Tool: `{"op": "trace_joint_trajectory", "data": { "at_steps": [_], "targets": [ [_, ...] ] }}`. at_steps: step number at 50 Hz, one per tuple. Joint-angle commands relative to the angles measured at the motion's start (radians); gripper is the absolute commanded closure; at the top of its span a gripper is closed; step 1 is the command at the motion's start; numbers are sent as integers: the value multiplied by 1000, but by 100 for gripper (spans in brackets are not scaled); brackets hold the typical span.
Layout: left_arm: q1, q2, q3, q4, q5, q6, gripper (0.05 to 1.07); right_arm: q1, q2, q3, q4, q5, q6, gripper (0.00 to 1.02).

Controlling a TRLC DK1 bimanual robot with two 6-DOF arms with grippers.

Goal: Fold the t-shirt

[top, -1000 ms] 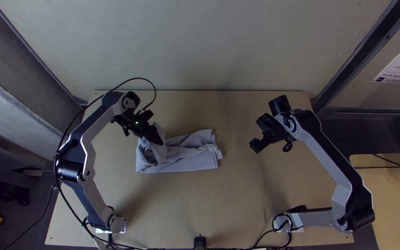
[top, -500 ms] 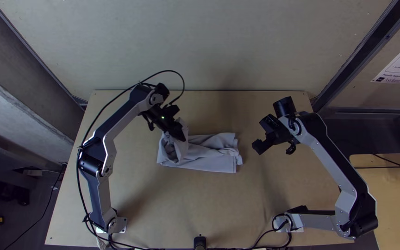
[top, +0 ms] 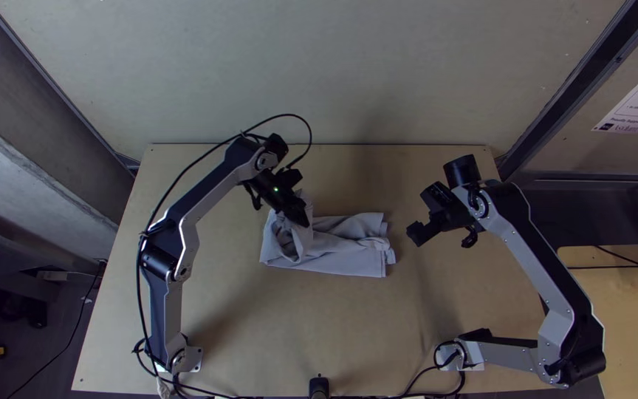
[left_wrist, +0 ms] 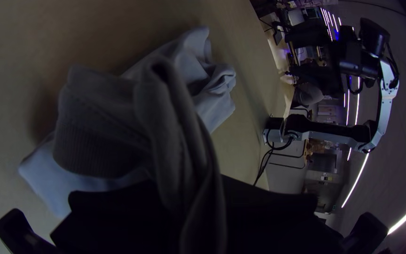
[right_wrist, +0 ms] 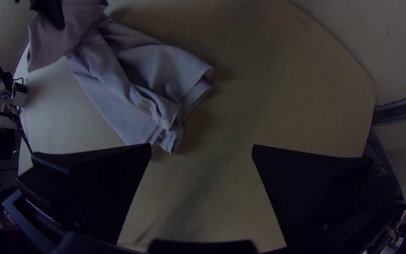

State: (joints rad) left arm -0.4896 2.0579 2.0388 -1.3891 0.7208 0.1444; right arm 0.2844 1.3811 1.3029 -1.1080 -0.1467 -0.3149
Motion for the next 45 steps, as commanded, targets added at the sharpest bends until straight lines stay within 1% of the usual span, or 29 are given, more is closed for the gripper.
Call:
{"op": "trace_joint_trajectory", "data": {
  "at_steps": [1,10,16,17,18,21,22,27,31,45],
  "targets": [
    [-60,36,49,22,14,-29,102,-17,-40,-21,-4,-2,23,4],
    [-122,114,167,45,16,-80,102,-45,-82,-33,-18,-2,23,4],
    [-145,159,228,121,17,-163,101,-63,-113,-40,-21,-2,23,4],
    [-149,162,228,133,17,-172,98,-67,-119,-42,-23,-2,22,4],
    [-155,168,228,144,17,-181,90,-68,-125,-44,-23,-2,22,4],
    [-168,188,228,153,17,-187,60,-83,-142,-51,-23,-2,23,4],
    [-173,196,228,154,17,-186,53,-87,-149,-54,-23,-2,22,4],
    [-193,226,228,180,17,-198,33,-94,-174,-65,-23,-2,19,4],
    [-214,237,233,217,17,-220,10,-102,-191,-76,-23,-2,17,4],
    [-279,238,256,269,39,-263,9,-120,-223,-91,-23,-2,11,4]
  ]
}}
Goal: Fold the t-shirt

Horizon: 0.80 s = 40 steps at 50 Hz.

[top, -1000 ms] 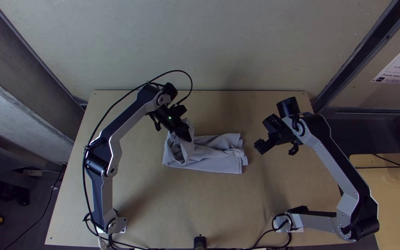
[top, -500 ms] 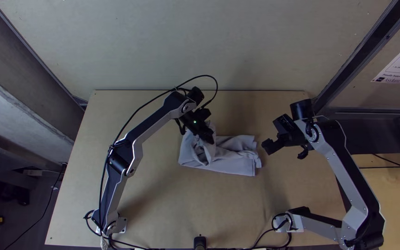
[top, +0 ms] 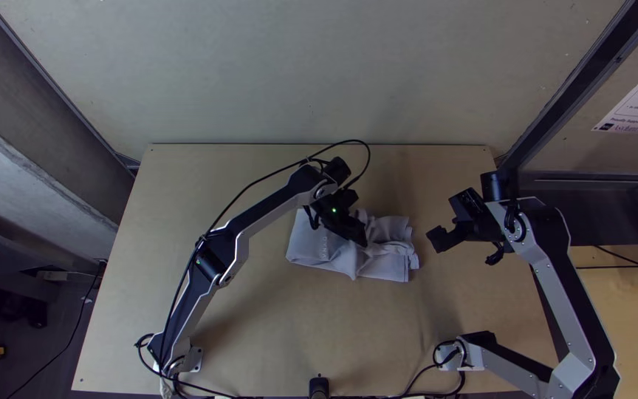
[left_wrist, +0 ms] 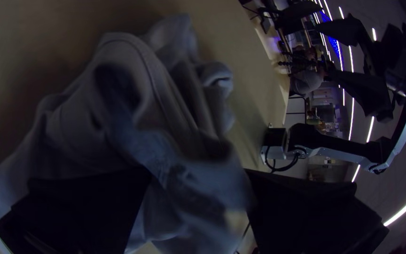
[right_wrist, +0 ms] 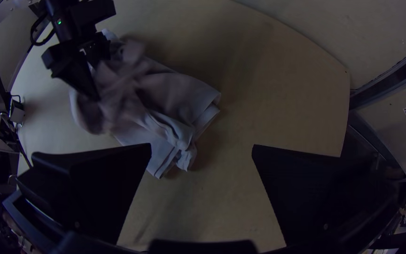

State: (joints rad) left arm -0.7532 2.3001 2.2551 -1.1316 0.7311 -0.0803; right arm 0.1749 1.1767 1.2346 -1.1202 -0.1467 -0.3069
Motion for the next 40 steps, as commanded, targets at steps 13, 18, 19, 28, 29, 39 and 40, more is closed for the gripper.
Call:
{"op": "trace_joint_trajectory", "data": {
  "at_steps": [13,18,19,28,29,39,40],
  "targets": [
    [45,-54,40,27,33,-59,9,-15,-26,-17,-10,-2,-1,4],
    [86,-90,34,10,31,-53,9,-11,-26,-15,-10,-2,-3,4],
    [95,-97,29,6,31,-49,9,-9,-26,-15,-10,-2,-3,4],
    [164,-189,-63,-11,5,-19,9,5,-12,-9,-9,-2,0,4],
    [170,-200,-75,-11,-4,-15,9,5,-12,-7,-7,-2,3,4],
    [230,-312,-163,4,-217,36,9,-15,-34,-15,46,2,25,4],
    [241,-323,-169,7,-228,39,9,-17,-38,-18,56,6,28,4]
  ]
}}
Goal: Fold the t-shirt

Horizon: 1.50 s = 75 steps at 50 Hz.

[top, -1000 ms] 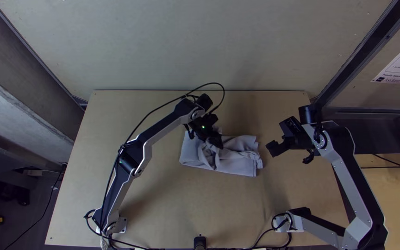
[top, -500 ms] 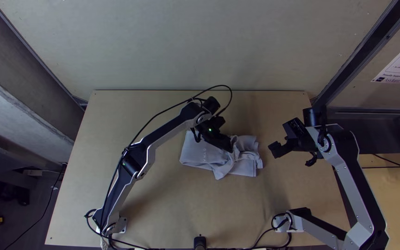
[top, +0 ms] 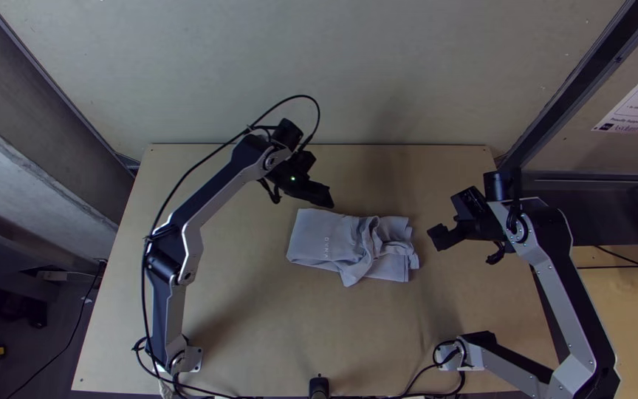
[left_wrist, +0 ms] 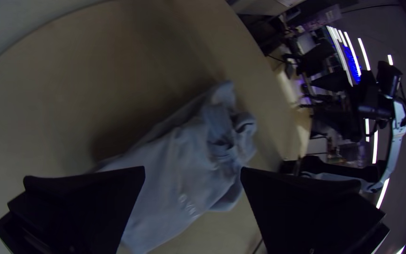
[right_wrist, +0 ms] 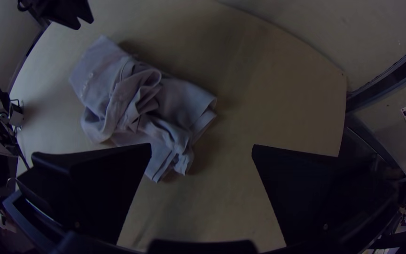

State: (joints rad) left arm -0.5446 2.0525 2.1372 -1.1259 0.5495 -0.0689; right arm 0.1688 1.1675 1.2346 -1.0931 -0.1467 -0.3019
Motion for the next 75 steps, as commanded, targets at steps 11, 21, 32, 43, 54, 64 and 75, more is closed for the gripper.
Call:
{"op": "trace_joint_trajectory", "data": {
  "at_steps": [11,21,32,43,54,64,75],
  "targets": [
    [163,-213,-161,51,-161,89,9,-35,-106,-52,122,85,23,4],
    [241,-460,-444,271,-286,150,9,-58,-226,-165,279,142,44,4],
    [321,-741,-807,531,-384,254,9,-58,-370,-353,449,199,66,5],
    [520,-993,-1197,899,-362,383,9,-109,-526,-577,691,220,17,5],
    [667,-1123,-1468,1149,-269,440,9,-138,-580,-722,906,220,-29,5],
    [747,-1209,-1672,1321,-212,465,9,-134,-609,-866,1090,216,-49,5],
    [801,-1310,-1786,1408,-118,509,9,-101,-773,-1005,1194,211,-49,5]
  ]
}}
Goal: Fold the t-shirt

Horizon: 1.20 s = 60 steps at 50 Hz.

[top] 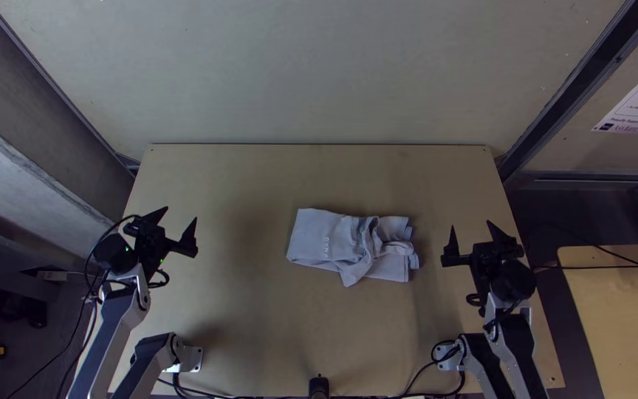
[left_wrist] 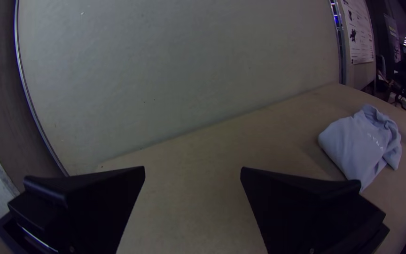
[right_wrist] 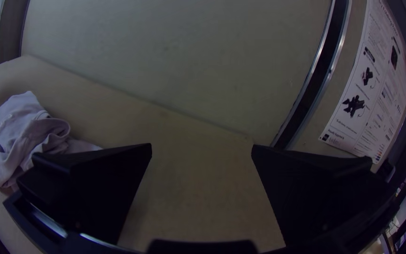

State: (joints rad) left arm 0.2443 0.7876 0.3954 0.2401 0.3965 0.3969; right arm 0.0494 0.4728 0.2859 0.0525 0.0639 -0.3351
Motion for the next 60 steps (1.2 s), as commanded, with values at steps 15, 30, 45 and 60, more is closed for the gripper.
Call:
{"op": "trace_joint_trajectory", "data": {
  "at_steps": [15,30,45,60],
  "targets": [
    [93,-148,-210,169,96,54,9,46,-445,-209,-23,-1,-24,5],
    [141,-462,-397,123,146,19,9,41,-481,-235,-31,-1,-18,4],
    [141,-784,-400,-168,146,-24,9,-14,-481,-246,26,1,-8,4],
    [161,-784,-400,-173,145,-76,9,-6,-481,-266,10,-4,-5,4]
  ]
}}
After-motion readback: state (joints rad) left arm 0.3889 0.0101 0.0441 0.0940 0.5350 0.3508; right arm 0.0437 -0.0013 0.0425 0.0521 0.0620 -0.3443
